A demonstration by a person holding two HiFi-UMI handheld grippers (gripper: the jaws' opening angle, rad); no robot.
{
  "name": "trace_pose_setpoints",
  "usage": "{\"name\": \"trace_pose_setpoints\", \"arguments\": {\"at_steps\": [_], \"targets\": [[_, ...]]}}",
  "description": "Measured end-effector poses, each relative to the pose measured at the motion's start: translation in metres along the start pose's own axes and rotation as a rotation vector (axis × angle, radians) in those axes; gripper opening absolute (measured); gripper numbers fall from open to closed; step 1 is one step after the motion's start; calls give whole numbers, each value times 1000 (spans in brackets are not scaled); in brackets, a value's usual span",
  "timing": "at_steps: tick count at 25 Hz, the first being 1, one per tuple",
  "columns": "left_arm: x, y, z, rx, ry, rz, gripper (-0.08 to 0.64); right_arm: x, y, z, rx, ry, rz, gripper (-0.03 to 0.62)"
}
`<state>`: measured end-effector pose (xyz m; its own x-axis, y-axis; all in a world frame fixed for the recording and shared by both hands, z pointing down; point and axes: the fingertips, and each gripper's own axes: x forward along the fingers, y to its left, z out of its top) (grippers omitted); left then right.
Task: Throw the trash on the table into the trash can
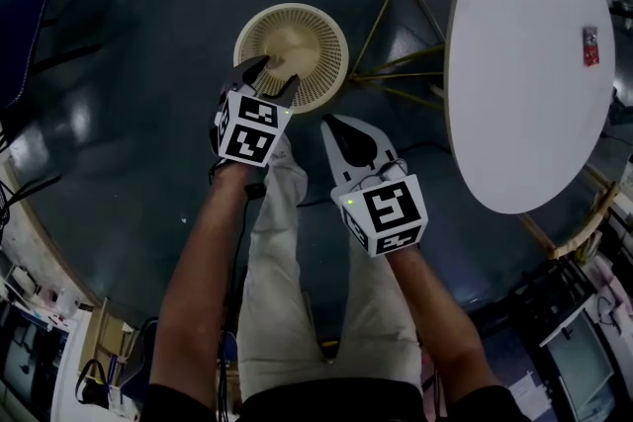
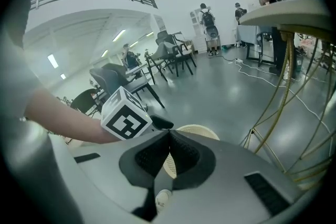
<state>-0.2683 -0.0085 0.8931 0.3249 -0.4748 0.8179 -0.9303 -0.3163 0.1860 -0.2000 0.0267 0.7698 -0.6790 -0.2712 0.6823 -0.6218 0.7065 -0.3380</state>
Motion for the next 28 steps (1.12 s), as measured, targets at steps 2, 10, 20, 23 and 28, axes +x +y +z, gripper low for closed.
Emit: {"name": "trace_pose_setpoints", "arguments": {"at_steps": [2, 10, 20, 23, 28], "targets": [[-9, 0, 8, 0, -11, 1, 256, -5, 1, 8, -6, -9, 1, 17], [-53, -8, 39, -32, -72, 18, 155, -33, 11, 35, -27, -25, 4, 17], [-123, -26, 87, -15, -160, 23, 17, -71, 29, 75, -50, -61, 2, 17], [-149, -30, 105, -34, -190, 28, 15, -82, 34, 88, -54, -72, -5, 17], [-189, -48, 141, -80, -251, -7, 15, -108, 44, 118, -55, -90, -4, 17]]}}
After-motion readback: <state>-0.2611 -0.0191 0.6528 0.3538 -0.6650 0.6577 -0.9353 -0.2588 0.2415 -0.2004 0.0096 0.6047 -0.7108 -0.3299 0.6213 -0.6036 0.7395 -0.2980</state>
